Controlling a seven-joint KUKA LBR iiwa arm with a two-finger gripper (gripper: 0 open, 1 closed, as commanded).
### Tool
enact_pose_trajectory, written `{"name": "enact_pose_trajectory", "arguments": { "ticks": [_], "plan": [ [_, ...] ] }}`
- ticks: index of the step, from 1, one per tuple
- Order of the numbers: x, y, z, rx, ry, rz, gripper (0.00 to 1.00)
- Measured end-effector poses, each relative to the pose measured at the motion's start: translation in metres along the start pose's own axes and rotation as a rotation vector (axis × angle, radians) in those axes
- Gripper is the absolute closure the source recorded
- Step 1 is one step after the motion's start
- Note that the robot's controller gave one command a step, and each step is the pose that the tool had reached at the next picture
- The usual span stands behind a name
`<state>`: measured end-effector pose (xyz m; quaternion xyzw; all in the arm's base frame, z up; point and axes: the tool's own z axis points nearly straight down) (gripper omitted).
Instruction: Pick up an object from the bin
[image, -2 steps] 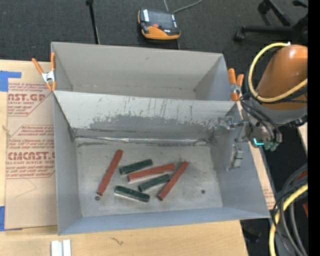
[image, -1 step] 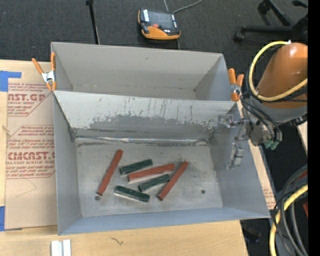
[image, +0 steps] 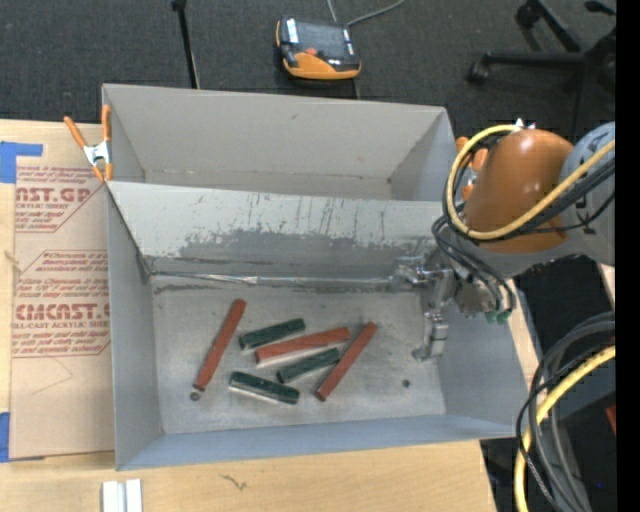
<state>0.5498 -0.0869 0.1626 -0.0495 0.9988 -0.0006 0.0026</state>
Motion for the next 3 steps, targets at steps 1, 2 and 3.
{"name": "enact_pose_trajectory", "arguments": {
  "ticks": [1,2,3],
  "plan": [
    [-0.022,0.034,0.010,-0.003,0.004,-0.323,0.00],
    [-0.009,0.080,0.030,-0.003,0.003,-0.283,0.00],
    [-0.006,0.095,0.075,-0.003,0.002,-0.587,0.00]
  ]
}}
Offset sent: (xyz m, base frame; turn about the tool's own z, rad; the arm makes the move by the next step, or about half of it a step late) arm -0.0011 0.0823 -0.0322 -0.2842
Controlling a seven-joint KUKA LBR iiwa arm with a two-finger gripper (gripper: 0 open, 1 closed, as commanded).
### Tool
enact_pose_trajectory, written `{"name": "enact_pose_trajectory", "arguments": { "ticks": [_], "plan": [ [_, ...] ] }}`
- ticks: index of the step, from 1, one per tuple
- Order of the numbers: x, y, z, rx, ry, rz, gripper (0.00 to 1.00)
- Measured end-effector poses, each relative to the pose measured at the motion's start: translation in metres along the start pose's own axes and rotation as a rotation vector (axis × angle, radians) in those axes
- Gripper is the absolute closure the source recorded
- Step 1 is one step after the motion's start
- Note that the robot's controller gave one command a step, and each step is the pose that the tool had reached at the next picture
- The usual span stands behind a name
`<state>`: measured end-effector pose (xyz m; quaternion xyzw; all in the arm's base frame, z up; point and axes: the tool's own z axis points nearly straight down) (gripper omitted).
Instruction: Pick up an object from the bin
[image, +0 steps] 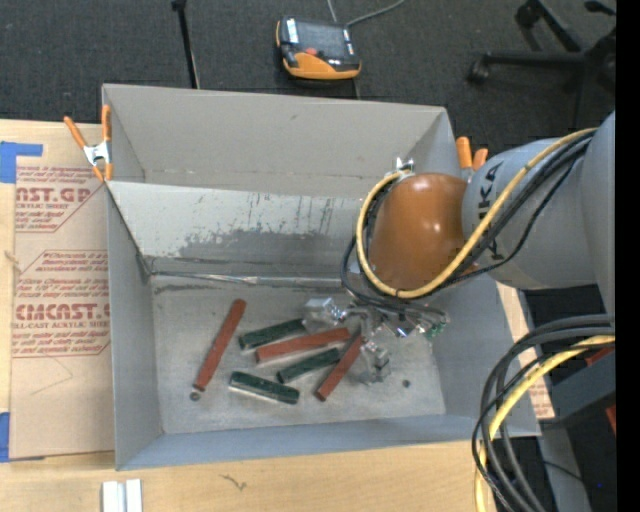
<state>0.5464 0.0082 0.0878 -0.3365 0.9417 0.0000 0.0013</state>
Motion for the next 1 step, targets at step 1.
{"name": "enact_pose_trajectory", "arguments": {
  "ticks": [1],
  "plan": [
    [-0.0308,0.0114,0.0132,0.002,0.003,0.249,1.00]
  ]
}}
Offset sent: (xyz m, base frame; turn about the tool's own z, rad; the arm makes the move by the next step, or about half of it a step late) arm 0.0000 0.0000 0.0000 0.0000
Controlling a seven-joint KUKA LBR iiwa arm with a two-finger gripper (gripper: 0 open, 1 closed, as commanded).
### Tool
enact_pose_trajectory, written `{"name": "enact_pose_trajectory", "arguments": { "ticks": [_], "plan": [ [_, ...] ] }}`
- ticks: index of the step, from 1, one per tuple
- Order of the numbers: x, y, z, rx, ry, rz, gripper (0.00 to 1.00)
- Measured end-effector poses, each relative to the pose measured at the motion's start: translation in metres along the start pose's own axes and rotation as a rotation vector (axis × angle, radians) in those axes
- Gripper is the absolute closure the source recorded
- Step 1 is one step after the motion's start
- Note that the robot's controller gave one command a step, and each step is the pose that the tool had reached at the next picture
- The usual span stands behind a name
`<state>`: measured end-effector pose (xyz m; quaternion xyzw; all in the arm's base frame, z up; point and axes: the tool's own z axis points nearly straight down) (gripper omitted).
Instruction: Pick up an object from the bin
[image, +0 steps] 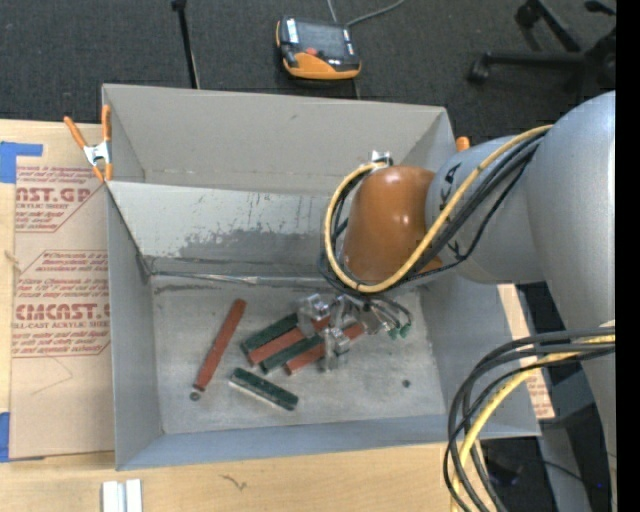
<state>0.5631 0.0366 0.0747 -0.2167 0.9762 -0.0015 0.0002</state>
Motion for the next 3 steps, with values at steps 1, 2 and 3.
{"name": "enact_pose_trajectory", "arguments": {
  "ticks": [1,2,3],
  "plan": [
    [0.0000,0.0000,0.0000,0.000,0.000,0.000,1.00],
    [0.0005,0.0001,-0.0020,0.000,0.000,0.000,1.00],
    [0.0020,0.0010,-0.0099,-0.003,0.005,0.000,1.00]
  ]
}}
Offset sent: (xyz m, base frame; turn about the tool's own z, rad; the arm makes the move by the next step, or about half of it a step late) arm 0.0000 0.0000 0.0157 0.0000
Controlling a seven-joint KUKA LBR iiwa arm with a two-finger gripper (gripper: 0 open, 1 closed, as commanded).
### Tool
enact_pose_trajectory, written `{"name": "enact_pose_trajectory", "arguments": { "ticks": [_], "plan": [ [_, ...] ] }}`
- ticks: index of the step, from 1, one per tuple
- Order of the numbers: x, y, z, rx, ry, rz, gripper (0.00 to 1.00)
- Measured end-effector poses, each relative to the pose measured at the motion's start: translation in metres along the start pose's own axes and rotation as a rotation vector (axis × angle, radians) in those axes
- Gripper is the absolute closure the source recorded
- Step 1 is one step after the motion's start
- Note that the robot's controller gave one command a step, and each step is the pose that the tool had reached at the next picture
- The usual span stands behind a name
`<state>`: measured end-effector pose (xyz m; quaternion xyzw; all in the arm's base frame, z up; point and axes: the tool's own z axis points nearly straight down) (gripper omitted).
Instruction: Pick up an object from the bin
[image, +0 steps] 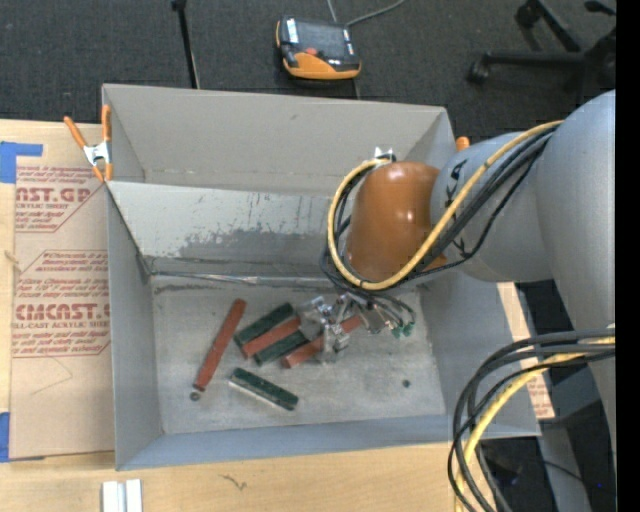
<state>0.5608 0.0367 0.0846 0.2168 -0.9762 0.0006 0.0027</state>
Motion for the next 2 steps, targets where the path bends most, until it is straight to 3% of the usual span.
{"name": "enact_pose_trajectory", "arguments": {
  "ticks": [2],
  "plan": [
    [0.000,0.001,-0.043,-0.002,-0.002,0.000,1.00]
  ]
}}
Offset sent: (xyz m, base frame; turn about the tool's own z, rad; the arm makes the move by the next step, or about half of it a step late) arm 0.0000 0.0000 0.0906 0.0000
